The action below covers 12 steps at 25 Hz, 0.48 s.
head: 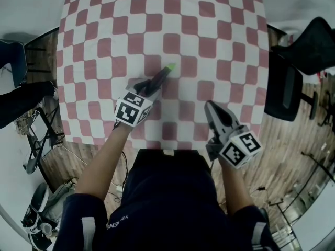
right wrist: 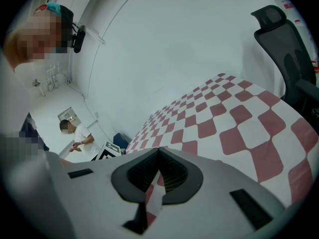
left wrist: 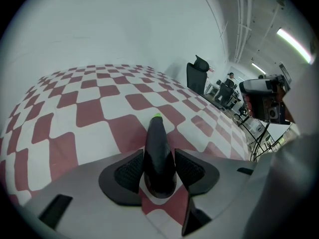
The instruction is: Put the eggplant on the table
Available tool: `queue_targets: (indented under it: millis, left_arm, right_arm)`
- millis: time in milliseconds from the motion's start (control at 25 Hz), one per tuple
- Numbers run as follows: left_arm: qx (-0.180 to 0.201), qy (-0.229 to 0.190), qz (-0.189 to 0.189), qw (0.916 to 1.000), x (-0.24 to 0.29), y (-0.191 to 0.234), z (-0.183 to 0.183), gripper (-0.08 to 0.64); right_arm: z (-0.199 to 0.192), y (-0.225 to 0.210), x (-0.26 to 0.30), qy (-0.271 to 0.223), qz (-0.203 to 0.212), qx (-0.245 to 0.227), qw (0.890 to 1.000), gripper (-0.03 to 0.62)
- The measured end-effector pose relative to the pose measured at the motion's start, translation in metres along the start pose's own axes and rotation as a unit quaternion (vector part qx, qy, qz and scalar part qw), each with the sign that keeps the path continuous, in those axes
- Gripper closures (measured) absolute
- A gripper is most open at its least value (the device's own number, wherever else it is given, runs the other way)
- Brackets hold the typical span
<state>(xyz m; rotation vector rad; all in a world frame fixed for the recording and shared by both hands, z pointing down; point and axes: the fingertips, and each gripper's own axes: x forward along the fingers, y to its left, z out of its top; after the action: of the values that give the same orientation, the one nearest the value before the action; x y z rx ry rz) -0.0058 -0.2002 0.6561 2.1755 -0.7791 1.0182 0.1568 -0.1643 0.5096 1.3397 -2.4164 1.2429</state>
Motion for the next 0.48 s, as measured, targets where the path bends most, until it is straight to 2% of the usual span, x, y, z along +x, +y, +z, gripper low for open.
queue_targets:
  millis: [240,480]
  left_arm:
    - [0.006,0.002,-0.001,1.0,0.0,-0.004,-0.002,0.325]
    - [0.001,-0.026,0.001,0.9997,-0.018,-0.004,0.011,0.317]
  right_arm:
    - [0.006,0.003,-0.003,-0.007,0.001,-0.006,1.0,0.577]
    - [0.014,0.01,-0.005,-0.014,0.0,-0.018,1.0,0.577]
